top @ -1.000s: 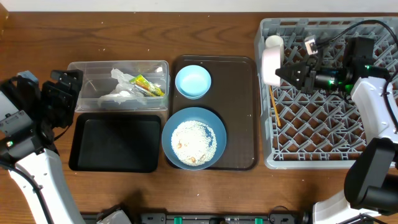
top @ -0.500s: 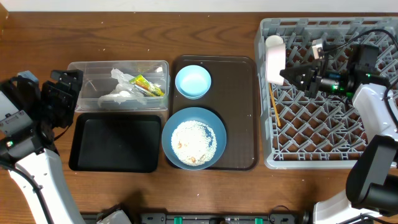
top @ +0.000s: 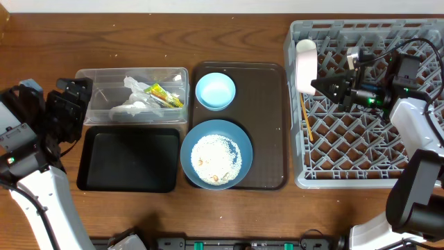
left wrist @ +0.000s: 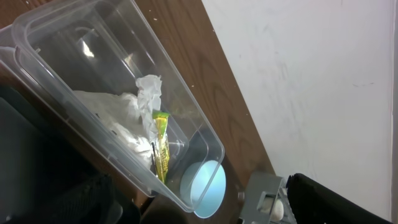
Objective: Sort waste into correct bins and load items into the dishwasher rack
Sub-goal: 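Lift the pink bowl and carry it right over the grey rack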
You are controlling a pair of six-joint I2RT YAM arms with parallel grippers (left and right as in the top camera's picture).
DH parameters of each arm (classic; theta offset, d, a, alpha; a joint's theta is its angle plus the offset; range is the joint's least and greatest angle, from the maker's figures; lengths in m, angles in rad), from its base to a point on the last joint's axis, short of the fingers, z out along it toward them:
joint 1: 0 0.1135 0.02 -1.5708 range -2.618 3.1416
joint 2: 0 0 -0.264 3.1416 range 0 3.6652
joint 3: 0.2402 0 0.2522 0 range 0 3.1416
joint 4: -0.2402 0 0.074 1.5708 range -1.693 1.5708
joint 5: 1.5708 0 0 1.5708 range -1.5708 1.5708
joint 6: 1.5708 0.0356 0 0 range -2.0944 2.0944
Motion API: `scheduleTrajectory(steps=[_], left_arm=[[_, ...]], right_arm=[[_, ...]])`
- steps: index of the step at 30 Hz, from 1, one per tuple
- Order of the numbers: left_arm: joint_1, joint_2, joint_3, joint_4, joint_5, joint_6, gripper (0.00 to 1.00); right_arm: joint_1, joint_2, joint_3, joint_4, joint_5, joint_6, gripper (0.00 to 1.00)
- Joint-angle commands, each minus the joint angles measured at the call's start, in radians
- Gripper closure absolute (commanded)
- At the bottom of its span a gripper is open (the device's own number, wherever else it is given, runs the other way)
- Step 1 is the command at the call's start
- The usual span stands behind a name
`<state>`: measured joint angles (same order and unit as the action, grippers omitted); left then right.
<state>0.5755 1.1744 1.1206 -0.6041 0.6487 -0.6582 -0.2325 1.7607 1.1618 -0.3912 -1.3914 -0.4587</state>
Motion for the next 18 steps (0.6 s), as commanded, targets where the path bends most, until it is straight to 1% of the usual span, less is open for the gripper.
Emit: scheduleTrajectory(steps=[1,8,12,18], left_arm=[[0.006,0.003,0.009,-0.002,0.009,-0.002,0.09],[0.006,0.003,0.009,-0.002,0.009,-0.002,0.09],[0.006,0.003,0.009,-0.002,0.009,-0.002,0.09],[0.006,0.003,0.009,-0.002,0.009,-0.002,0.09]], right_arm=[[-0.003,0.009,-0.011,0.017,-0.03,-0.021,0.99],[-0.003,0.009,-0.012,0.045,-0.023,-0.022,0.99],[-0.003,0.009,-0.013,0.043,0.013,-0.021,0.99],[0.006,0.037,-0.013,0.053,0.01,-0.021,0.99]])
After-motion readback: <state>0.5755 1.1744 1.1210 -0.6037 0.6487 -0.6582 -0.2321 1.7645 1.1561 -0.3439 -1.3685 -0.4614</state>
